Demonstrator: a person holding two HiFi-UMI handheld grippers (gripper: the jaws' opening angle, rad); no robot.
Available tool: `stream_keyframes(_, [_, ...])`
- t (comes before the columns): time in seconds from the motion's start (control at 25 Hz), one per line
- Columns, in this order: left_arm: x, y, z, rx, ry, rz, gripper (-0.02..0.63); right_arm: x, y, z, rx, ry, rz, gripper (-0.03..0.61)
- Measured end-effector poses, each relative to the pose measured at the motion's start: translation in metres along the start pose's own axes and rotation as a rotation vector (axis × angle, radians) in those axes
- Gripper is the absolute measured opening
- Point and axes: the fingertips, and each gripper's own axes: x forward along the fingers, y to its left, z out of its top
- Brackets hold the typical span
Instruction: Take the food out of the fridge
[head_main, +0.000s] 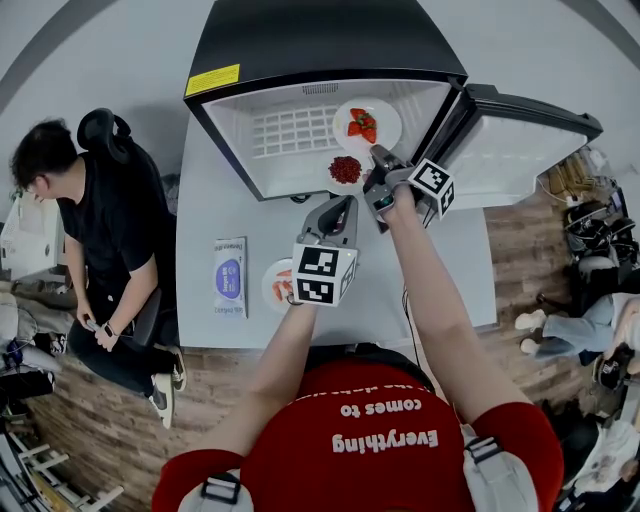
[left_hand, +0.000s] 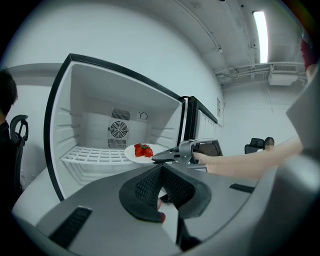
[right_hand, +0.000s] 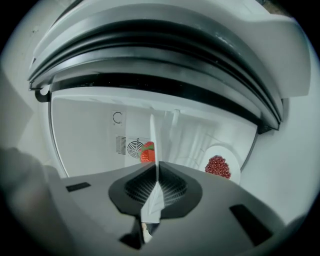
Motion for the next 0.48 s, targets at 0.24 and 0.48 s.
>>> stream_keyframes(0.24, [-0.006, 0.001, -0.001, -0.001, -0.002, 0.010, -0.002, -0.015, 0.005, -0.003, 0.029, 0.012, 0.056, 0.023])
stream_keyframes(0.48, [-0.018, -0.002, 0.016, -0.047, -0.057, 0.008, -0.002, -0.046, 0.029, -0.024, 0.087, 0.054, 0.166, 0.023])
